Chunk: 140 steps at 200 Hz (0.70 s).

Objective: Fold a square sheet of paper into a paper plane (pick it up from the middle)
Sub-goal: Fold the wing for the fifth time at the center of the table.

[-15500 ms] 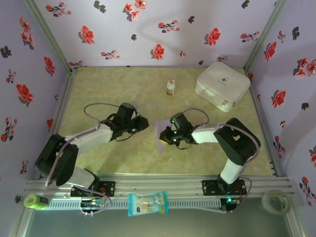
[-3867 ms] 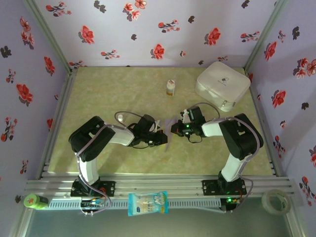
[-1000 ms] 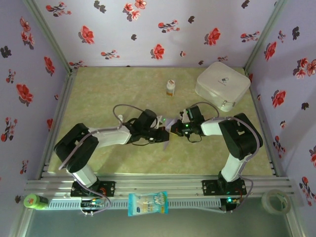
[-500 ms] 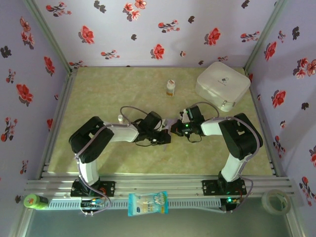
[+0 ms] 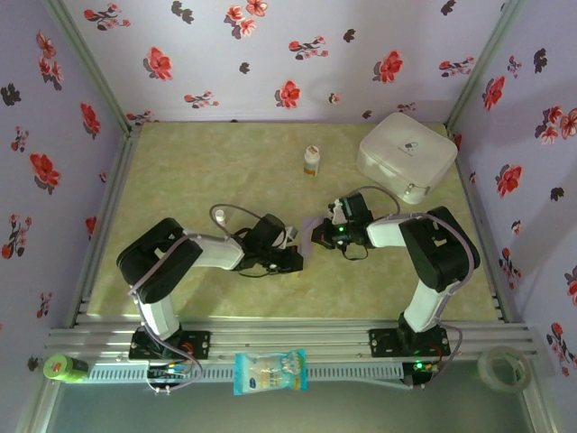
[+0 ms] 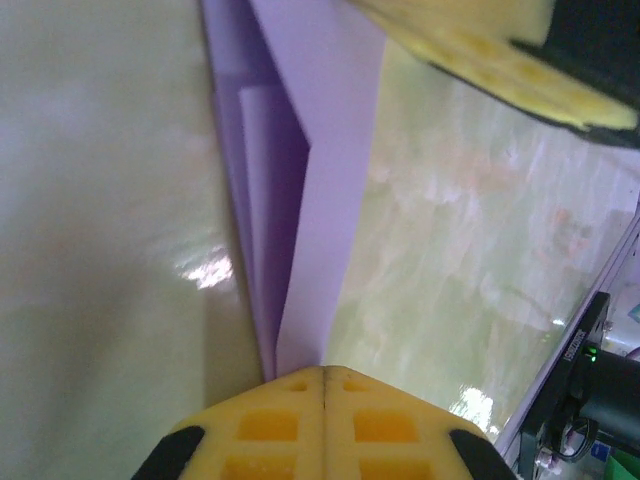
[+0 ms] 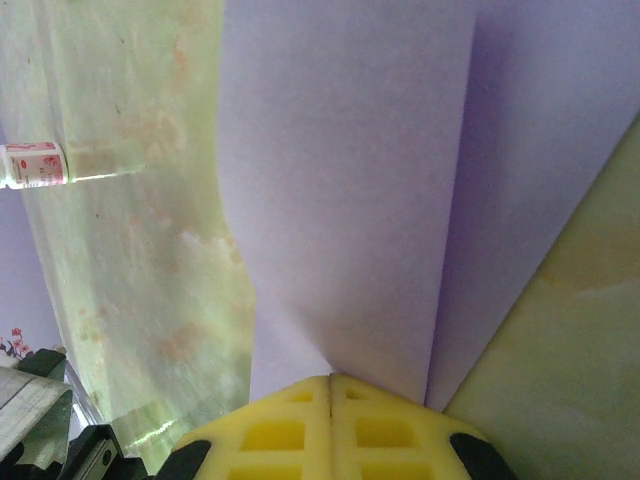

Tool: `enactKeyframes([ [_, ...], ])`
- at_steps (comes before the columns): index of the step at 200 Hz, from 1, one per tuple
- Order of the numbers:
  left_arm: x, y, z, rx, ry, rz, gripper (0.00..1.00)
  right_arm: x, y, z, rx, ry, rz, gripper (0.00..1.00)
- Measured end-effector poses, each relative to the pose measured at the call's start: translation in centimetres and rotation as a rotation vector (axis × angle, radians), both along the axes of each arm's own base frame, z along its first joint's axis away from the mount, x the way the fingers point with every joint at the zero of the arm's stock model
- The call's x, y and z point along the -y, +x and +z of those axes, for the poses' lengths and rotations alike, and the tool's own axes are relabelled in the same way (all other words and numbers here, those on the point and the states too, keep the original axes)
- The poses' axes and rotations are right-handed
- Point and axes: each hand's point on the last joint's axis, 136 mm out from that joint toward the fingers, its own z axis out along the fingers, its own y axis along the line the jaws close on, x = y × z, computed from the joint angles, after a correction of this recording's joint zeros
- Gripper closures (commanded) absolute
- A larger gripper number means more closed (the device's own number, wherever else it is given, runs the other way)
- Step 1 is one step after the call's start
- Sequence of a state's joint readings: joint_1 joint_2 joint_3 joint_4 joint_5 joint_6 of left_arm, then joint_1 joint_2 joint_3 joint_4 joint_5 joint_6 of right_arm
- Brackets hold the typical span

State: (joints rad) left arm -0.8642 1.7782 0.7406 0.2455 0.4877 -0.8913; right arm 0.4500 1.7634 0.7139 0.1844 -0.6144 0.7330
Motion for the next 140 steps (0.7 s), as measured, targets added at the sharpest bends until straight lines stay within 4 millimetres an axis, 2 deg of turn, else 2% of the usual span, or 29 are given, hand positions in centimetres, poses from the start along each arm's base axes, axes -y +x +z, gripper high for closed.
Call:
enactKeyframes([
  [76, -1.7, -2.2, 0.3, -0.029, 0.026, -0.001, 0.96, 0.0, 0.0, 0.0, -0.005, -0.003, 0.0, 0.95],
  [109, -1.3, -1.7, 3.1, 0.022, -0.032, 0.002, 0.96, 0.0, 0.0, 0.0, -0.005, -0.003, 0.0, 0.95],
  [140, 0.1, 0.6, 5.8, 0.066, -0.088, 0.022, 0.97, 0.0, 0.0, 0.0, -0.004, -0.002, 0.0, 0.95],
])
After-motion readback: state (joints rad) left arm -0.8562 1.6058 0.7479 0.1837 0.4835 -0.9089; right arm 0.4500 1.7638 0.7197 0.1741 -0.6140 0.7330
